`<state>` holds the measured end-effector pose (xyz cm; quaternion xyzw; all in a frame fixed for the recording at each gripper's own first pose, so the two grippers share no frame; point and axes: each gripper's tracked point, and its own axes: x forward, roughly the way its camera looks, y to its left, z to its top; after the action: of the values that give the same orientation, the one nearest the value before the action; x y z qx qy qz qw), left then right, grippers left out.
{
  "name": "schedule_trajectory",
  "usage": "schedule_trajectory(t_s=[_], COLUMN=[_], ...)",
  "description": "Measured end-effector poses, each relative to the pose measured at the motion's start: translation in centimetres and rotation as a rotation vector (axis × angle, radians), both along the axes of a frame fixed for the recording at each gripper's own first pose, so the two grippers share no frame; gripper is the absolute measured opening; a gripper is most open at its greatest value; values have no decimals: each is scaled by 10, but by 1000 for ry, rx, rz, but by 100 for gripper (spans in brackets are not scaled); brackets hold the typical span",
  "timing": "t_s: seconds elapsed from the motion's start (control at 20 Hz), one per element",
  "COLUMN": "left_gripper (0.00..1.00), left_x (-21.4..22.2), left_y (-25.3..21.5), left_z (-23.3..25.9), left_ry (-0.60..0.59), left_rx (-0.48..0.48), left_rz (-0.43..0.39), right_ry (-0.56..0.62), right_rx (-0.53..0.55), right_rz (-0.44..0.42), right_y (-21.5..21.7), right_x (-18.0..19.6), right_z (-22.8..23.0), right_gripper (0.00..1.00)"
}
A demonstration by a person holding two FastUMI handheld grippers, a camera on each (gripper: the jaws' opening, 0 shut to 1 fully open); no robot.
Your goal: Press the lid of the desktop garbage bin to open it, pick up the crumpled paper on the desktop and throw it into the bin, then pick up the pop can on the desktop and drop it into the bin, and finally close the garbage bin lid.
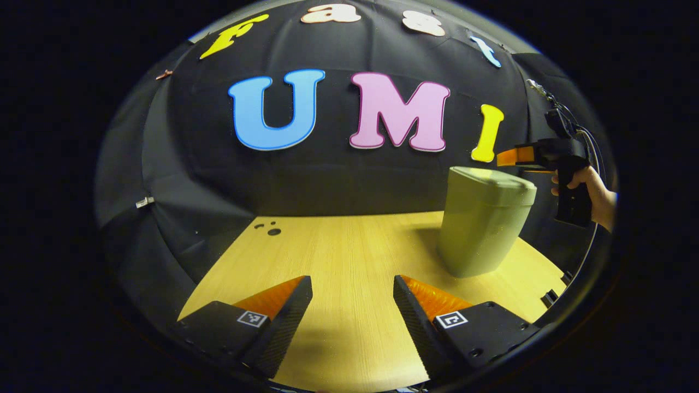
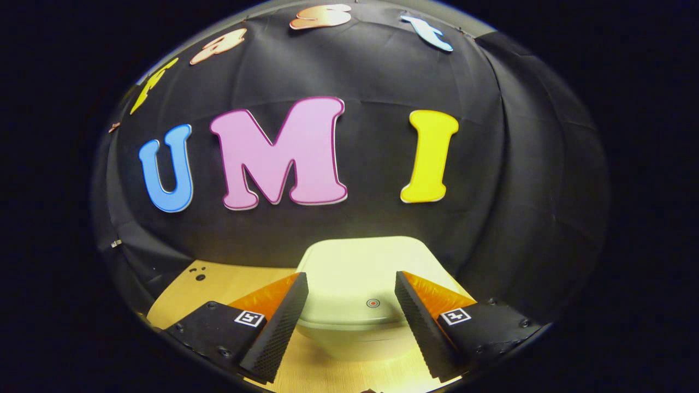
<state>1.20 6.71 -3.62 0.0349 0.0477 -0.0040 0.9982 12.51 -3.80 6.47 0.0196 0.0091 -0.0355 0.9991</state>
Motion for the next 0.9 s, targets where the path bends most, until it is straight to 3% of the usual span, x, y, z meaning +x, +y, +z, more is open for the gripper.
schedule_trajectory(t_s=[0.25, 0.5, 0.9], left_gripper=[96, 96, 96], left_x=[-25, -39, -44], left_y=[-19, -43, -53], left_z=[23, 31, 20], left_ry=[-95, -156, -124], left_rx=[-7, -42, -45], left_rz=[17, -14, -22], right_ry=[-75, -62, 108], right_rx=[10, 2, -18], right_rz=[47, 97, 163], right_y=[14, 28, 61], right_x=[-48, -104, -154], right_z=[8, -15, -102], right_gripper=[100, 100, 100])
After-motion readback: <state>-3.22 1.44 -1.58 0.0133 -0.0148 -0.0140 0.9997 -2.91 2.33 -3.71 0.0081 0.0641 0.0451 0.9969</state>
